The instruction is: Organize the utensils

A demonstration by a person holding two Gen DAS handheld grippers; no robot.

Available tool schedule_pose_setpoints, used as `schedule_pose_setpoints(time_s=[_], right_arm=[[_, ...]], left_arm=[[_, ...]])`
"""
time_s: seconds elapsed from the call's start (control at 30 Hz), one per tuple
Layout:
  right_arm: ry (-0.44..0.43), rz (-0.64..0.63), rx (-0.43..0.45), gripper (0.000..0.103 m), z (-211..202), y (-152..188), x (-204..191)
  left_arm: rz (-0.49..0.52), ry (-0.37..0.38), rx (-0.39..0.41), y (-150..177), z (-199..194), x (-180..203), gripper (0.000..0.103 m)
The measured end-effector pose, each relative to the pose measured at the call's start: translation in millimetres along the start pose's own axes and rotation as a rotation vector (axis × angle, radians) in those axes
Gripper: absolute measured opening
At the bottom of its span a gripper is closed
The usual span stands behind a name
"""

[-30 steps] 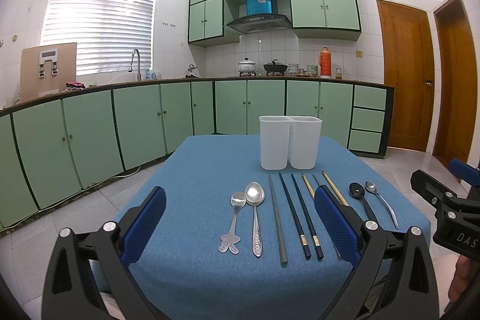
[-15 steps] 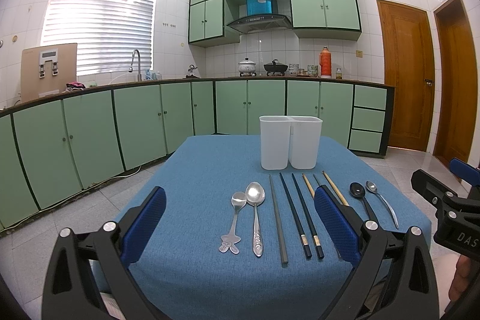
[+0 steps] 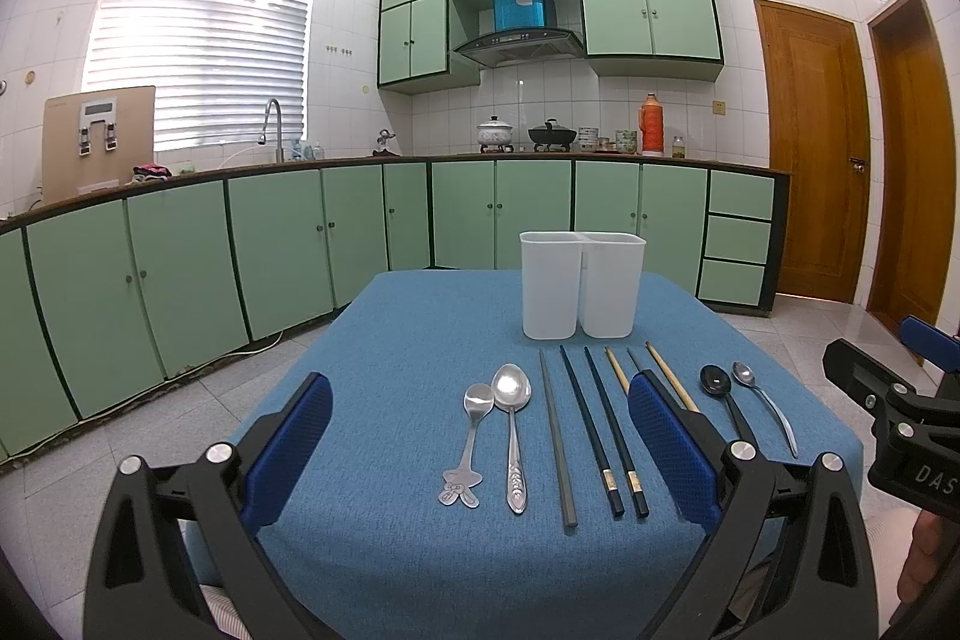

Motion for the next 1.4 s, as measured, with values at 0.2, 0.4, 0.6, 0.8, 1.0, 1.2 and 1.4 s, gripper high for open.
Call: schedule_pose_setpoints(time_s=[0.2, 0.4, 0.6, 0.8, 1.0, 1.2, 1.4], right_arm=[[0.0, 0.0, 0.0, 0.098, 0.1, -0.1, -0.1], [0.0, 0.0, 0.0, 0.098, 0.5, 0.0, -0.2], [-0.001, 0.001, 0.001, 0.098, 0.2, -0.2, -0.2], [-0.001, 0.001, 0.001, 0.098, -0.1, -0.3, -0.2], [-0.001, 0.001, 0.002, 0.098, -0.3, -0.5, 0.1], [-0.001, 0.001, 0.001, 0.098, -0.4, -0.7, 0.4], [0.009, -0.004, 0.008, 0.098, 1.2, -2.6, 2.4]], left_arm=[[0.0, 0.0, 0.0, -0.1, -0.1, 0.5, 0.097], [-0.001, 0.0, 0.0, 0.0, -0.1, 0.5, 0.097], [0.001, 0.0, 0.001, 0.0, -0.1, 0.7, 0.097], [0.0, -0.001, 0.001, -1.1, -1.2, 0.1, 0.097], [0.0, 0.0, 0.001, -1.1, -1.3, 0.1, 0.097], [-0.001, -0.001, 0.001, -1.0, -1.2, 0.1, 0.097], [0.0, 0.002, -0.003, -1.1, -0.2, 0.0, 0.097]])
Point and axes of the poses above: each gripper's, at about its wrist camera, not at the fingertips, and z roughly the way its jaws point, x to its right, y to its underside, the point moved 2 cm from there along z, roughly the way its jaws point, and after that the axes turned 5 degrees about y, right-handed, at the moved point
